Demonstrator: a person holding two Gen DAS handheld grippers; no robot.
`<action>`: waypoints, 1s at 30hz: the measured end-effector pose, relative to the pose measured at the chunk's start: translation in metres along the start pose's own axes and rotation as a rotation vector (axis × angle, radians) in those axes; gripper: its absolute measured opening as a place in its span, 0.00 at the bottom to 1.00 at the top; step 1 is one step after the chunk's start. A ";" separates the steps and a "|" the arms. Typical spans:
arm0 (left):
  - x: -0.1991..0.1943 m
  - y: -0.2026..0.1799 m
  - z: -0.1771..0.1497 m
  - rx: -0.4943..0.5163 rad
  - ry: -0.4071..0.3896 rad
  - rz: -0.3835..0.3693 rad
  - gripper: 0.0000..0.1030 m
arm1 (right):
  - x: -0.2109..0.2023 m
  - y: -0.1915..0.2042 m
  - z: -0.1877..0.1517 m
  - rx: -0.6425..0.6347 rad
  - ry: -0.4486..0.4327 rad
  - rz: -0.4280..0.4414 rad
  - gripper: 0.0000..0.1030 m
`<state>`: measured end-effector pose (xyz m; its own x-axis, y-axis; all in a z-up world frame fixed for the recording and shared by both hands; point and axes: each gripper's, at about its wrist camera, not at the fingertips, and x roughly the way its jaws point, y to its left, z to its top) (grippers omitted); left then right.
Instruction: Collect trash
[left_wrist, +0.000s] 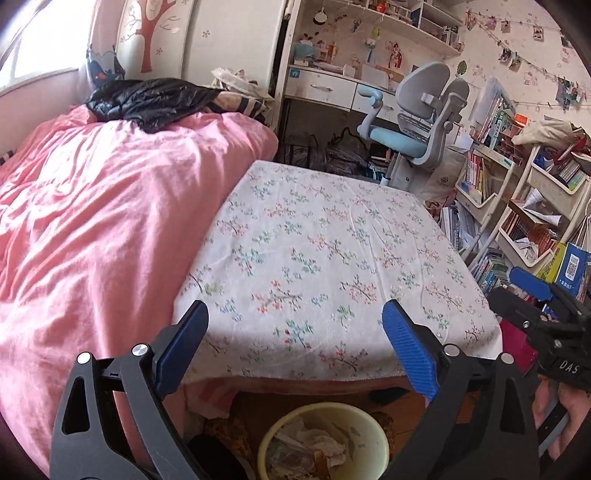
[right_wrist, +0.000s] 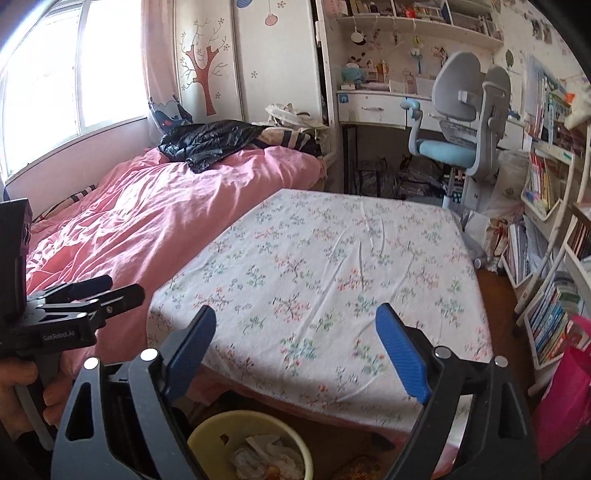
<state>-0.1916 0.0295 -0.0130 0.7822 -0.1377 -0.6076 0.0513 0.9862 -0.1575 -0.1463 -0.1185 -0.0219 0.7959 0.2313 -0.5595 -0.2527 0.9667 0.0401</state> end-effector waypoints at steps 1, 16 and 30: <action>-0.001 0.003 0.008 0.014 -0.021 0.022 0.91 | 0.002 -0.003 0.007 -0.015 -0.015 -0.013 0.89; 0.015 0.041 0.022 -0.055 -0.006 0.130 0.93 | 0.031 0.009 0.007 -0.066 0.051 -0.024 0.90; 0.013 0.033 0.018 -0.047 -0.015 0.127 0.93 | 0.027 -0.002 0.009 -0.038 0.037 -0.063 0.90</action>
<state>-0.1689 0.0617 -0.0118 0.7901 -0.0107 -0.6129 -0.0770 0.9902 -0.1167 -0.1189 -0.1131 -0.0297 0.7905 0.1650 -0.5898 -0.2237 0.9743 -0.0273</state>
